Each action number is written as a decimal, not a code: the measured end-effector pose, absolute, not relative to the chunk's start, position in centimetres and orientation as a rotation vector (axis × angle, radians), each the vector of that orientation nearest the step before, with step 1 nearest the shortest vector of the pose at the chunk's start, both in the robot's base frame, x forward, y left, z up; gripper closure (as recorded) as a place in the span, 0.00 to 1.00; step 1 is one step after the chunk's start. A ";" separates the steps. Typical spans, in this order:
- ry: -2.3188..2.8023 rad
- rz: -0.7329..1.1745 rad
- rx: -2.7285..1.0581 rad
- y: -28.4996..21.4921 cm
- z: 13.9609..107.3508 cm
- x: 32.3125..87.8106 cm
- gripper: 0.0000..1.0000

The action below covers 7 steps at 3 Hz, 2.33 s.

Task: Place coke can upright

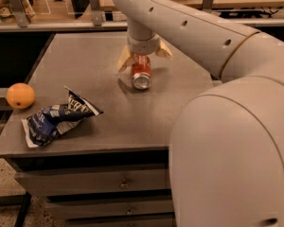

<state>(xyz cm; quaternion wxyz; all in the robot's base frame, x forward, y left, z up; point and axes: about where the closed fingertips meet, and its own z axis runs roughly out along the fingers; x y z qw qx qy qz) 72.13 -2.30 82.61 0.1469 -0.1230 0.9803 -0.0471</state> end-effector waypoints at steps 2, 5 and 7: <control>2.870 -0.128 -0.470 -1.5 81.9 72.3 0.41; 2.876 -0.121 -0.503 -1.3 82.2 72.3 1.00; 2.835 -0.118 -0.560 -1.0 84.3 72.5 1.00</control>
Offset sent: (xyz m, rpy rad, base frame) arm 0.0006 0.0115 -0.0012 -0.0240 0.1142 0.1616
